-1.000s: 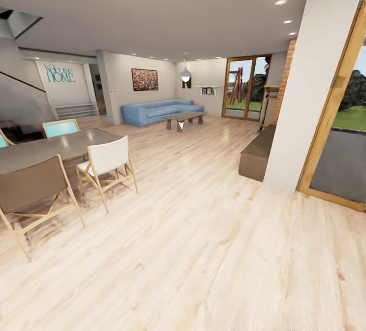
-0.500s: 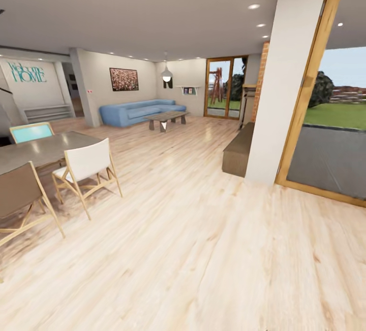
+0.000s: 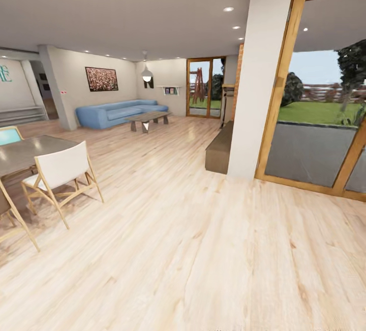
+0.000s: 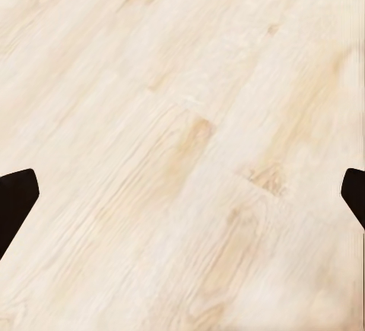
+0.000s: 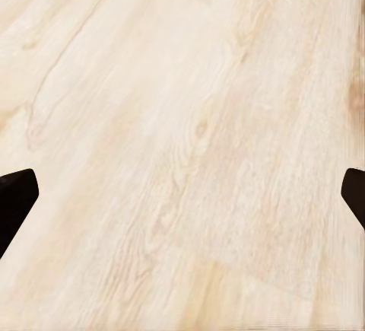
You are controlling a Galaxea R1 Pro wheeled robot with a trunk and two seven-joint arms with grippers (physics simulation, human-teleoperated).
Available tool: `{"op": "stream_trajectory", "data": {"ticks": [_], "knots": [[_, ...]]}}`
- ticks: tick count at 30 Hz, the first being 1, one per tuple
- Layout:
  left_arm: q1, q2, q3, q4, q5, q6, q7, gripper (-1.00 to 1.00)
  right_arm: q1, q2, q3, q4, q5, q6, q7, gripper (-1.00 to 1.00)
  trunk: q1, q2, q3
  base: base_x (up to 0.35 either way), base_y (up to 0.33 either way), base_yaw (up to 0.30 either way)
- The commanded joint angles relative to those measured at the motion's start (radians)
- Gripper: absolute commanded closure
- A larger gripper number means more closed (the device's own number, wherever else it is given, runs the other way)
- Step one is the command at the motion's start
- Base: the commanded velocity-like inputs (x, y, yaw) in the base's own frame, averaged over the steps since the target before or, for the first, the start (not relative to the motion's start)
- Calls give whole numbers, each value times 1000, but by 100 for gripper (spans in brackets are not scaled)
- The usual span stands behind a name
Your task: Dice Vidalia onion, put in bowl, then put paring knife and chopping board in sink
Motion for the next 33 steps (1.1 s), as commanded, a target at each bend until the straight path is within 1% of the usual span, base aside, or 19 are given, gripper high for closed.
{"op": "stream_trajectory", "data": {"ticks": [1,33], "knots": [[0,0,-1,-1,5,-2,0,-100,0,0,1,0,0,-2,-3,-100,0,0,-1,0,0,-244],[0,0,-1,-1,5,-2,0,-100,0,0,1,0,0,-2,-3,-100,0,0,-1,0,0,-246]]}}
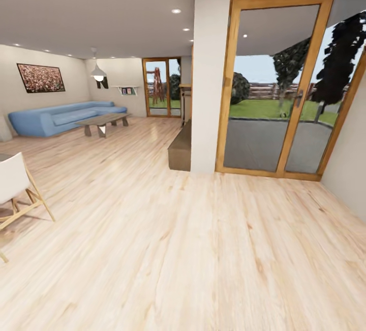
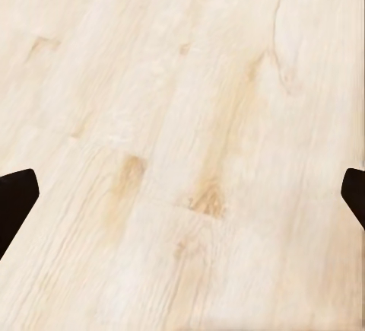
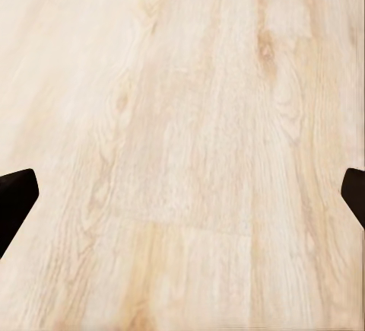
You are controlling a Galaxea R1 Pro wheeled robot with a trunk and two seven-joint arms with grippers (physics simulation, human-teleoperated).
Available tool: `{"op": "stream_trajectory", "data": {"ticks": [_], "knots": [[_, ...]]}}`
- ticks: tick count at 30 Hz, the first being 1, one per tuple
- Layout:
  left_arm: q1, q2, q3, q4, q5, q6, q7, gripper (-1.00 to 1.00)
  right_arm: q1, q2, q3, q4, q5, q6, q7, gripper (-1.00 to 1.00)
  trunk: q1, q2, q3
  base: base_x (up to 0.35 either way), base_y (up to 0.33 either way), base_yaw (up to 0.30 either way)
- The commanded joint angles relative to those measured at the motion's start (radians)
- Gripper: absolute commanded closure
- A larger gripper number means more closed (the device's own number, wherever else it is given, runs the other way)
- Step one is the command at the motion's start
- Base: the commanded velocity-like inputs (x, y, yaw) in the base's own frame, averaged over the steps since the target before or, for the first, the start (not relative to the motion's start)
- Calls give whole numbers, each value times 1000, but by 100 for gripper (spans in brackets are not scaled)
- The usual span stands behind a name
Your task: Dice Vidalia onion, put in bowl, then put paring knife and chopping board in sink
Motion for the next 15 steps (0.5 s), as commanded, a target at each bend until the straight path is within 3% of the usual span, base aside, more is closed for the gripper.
{"op": "stream_trajectory", "data": {"ticks": [1,15], "knots": [[0,0,-1,-1,5,-2,0,-100,0,0,1,0,1,-2,-3,-100,0,0,-1,0,0,-246],[0,0,0,13,3,-2,0,-100,0,0,1,0,1,-2,-3,-100,0,0,-1,0,0,-246]]}}
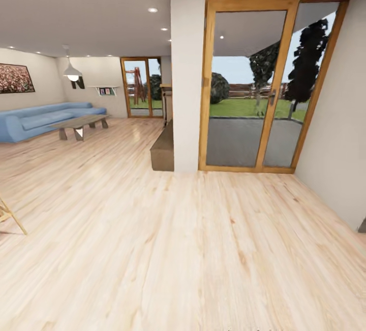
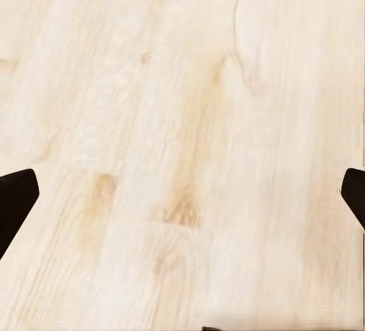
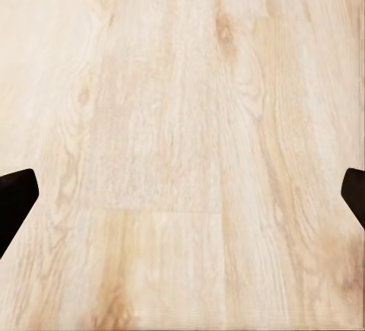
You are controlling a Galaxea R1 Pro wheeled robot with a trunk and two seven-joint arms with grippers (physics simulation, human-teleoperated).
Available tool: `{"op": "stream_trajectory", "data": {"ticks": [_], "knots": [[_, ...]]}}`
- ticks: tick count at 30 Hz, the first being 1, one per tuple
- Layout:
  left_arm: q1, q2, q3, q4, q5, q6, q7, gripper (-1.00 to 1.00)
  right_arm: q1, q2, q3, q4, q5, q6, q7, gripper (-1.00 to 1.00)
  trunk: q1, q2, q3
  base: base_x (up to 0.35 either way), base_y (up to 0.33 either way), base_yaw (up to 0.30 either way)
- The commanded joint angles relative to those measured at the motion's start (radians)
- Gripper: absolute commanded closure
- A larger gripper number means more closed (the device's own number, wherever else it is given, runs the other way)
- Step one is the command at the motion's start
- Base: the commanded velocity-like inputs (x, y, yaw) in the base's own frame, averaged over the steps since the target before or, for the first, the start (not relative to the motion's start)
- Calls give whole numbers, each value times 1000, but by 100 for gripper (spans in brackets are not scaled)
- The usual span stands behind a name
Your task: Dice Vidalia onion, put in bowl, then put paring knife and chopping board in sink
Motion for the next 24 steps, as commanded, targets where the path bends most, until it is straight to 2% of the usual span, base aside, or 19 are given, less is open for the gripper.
{"op": "stream_trajectory", "data": {"ticks": [1,24], "knots": [[0,0,-1,0,5,-2,0,-100,0,0,1,0,1,-2,-3,-100,0,0,-1,0,0,-247],[0,0,-1,3,4,-2,0,-100,0,0,1,1,1,-2,-3,-100,0,0,-1,0,0,-246]]}}
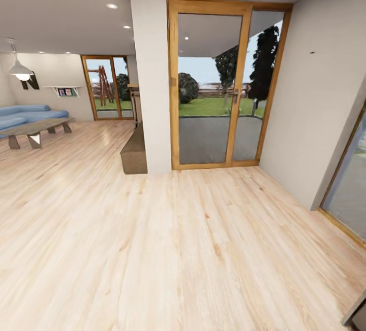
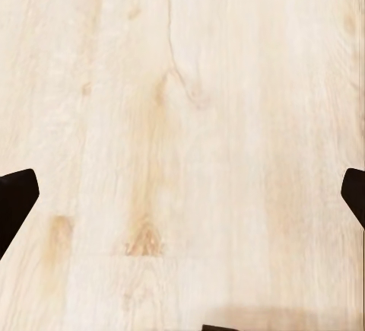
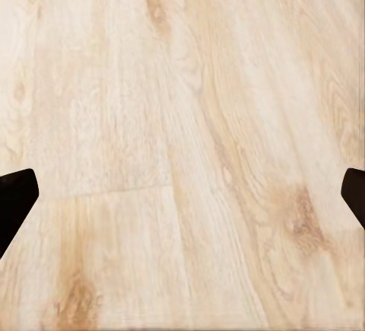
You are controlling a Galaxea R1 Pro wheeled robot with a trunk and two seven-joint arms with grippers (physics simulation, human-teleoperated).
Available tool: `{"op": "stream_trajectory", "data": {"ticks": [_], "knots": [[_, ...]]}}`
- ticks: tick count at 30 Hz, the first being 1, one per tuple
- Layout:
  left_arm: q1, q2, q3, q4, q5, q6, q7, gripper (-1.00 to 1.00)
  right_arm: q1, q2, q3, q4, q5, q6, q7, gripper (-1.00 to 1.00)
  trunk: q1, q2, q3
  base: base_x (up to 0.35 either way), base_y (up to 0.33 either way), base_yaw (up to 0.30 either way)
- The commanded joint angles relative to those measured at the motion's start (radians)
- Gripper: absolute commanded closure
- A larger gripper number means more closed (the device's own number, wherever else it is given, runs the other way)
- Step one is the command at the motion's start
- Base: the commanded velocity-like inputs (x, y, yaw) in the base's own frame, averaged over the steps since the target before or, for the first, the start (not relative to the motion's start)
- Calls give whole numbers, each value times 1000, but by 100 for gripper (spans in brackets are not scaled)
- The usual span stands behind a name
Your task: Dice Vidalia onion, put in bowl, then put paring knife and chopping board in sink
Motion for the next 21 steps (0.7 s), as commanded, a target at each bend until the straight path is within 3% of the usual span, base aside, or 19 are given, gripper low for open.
{"op": "stream_trajectory", "data": {"ticks": [1,21], "knots": [[0,0,-1,-1,5,-2,0,-100,0,0,1,0,0,-2,-3,-100,0,0,-1,0,0,-246],[0,0,-1,0,5,-3,0,-100,0,0,1,-1,1,-2,-3,-100,0,0,-1,0,0,-246]]}}
